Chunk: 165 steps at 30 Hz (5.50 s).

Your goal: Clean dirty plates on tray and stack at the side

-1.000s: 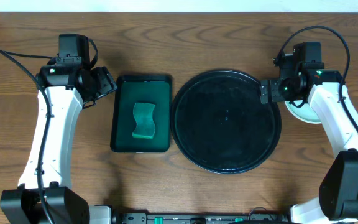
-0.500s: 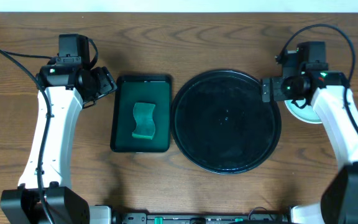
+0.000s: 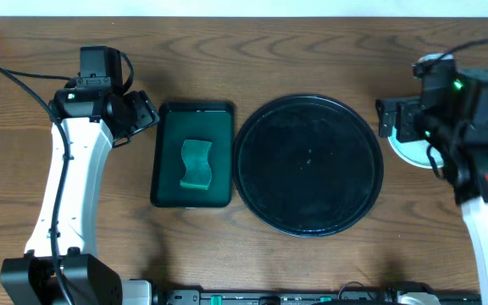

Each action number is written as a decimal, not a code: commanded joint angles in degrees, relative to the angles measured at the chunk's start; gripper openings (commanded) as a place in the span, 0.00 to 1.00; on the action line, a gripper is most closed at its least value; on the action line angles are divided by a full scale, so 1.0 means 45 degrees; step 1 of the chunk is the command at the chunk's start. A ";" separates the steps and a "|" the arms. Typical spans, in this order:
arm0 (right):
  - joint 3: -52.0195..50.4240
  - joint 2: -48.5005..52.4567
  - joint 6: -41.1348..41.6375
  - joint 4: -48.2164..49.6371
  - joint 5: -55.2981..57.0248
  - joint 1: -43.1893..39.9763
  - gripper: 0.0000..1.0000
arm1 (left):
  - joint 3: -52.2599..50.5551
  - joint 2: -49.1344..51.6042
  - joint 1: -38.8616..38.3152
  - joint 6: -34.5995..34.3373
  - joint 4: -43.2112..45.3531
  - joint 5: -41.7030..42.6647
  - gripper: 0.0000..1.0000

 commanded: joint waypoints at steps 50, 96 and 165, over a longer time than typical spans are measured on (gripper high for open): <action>-1.0263 -1.4693 -0.1549 1.0302 -0.0359 0.0175 0.99 | 0.0102 0.0063 0.0063 0.0121 -0.0049 -0.0073 0.80; -1.5820 -1.4702 0.2312 0.8786 0.3089 0.0151 0.99 | 0.0102 0.0063 0.0063 0.0121 -0.0049 -0.0073 0.80; -1.5820 -1.4698 0.2312 0.8782 0.3084 0.0151 0.99 | -0.3716 -1.9686 -0.0136 0.0189 0.0777 -0.0452 0.80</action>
